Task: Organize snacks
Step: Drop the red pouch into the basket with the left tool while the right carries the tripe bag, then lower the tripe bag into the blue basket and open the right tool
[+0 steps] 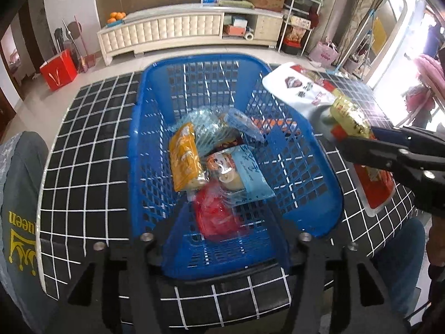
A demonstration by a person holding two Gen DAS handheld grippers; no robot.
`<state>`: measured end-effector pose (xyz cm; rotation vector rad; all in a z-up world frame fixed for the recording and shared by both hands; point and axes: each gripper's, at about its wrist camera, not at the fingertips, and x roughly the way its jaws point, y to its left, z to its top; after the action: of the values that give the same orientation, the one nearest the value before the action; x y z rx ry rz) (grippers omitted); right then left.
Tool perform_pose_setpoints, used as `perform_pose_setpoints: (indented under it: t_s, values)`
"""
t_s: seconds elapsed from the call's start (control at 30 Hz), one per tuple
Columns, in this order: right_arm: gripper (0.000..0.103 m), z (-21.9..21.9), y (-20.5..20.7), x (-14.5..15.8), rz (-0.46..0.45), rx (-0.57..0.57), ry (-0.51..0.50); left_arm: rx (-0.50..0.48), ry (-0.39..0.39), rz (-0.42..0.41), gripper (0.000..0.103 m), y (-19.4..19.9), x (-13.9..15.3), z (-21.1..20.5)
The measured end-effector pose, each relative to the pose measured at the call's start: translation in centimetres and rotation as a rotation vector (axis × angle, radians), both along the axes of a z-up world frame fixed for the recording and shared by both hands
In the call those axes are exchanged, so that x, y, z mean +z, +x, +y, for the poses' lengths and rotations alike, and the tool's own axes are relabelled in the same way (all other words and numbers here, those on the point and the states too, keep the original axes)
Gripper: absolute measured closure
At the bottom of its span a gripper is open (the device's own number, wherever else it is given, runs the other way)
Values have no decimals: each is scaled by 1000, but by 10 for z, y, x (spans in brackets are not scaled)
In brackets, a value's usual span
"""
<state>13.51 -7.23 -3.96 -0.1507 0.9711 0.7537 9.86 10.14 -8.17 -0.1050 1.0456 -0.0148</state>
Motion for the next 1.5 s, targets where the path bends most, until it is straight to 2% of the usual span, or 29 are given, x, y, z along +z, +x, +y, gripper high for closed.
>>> perform_pose_setpoints:
  t_s: [0.3,0.47,0.77,0.87,1.1,1.27,1.37,1.43,1.5]
  values:
    - [62,22,-6,18,-40,35,-4,52,1,-101,42,-18,35,25]
    - [62,46,-3,16,-41,62,-11,85,20,-116,42,-23,40,42]
    - [62,87,3,-17,-27,151,-102,136,5,-90,42,-23,21,69]
    - [62,99,1,-33,-34,207,-162,140,-10,-75,42,-23,11,74]
    - [61,108,4,-63,-8,326,-269,142,-25,-59,42,-24,-4,82]
    - [60,109,3,-65,22,350,-261,150,-35,-51,42,-22,-7,81]
    - [53,111,-3,-66,21,368,-278,140,-25,-54,42,-21,-5,76]
    - [42,112,-8,-63,-19,359,-292,134,-16,-53,42,-22,-4,72]
    - [36,107,-10,-57,-18,345,-274,127,-10,-55,42,-24,-3,69]
